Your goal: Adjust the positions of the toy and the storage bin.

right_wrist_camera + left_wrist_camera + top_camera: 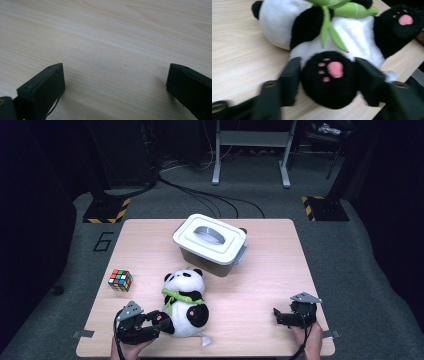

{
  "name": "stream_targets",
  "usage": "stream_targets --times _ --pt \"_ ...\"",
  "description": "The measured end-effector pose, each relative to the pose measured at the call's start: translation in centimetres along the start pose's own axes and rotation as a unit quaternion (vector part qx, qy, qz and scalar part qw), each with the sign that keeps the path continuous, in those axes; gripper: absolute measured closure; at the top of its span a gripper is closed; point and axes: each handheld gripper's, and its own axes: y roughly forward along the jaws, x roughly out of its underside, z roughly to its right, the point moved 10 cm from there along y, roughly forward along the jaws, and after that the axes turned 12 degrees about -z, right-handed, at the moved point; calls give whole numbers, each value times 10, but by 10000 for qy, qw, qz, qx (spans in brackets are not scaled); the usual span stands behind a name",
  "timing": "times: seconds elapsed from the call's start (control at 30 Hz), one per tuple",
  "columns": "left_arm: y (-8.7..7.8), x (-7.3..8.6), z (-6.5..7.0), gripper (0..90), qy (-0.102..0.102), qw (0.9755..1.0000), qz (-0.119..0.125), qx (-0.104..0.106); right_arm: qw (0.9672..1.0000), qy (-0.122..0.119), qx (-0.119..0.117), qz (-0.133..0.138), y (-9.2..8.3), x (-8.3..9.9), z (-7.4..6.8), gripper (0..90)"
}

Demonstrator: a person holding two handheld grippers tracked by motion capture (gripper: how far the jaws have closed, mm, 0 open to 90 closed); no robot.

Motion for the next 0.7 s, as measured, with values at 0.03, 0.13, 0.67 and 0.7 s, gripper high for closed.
stream_targets --times 0.03,0.13,0.67,0.7 --pt "0 0 0 510 11 10000 28 18 10000 1 0 0 0 0 0 10" --pt "0 2 -2 588 72 9999 -23 85 10000 7 3 2 0 0 0 10" --pt "-15 -14 -40 644 527 9973 -420 303 10000 10 3 4 0 0 0 10" --pt "-15 -14 -43 644 545 9972 -412 316 10000 10 3 2 0 0 0 10"
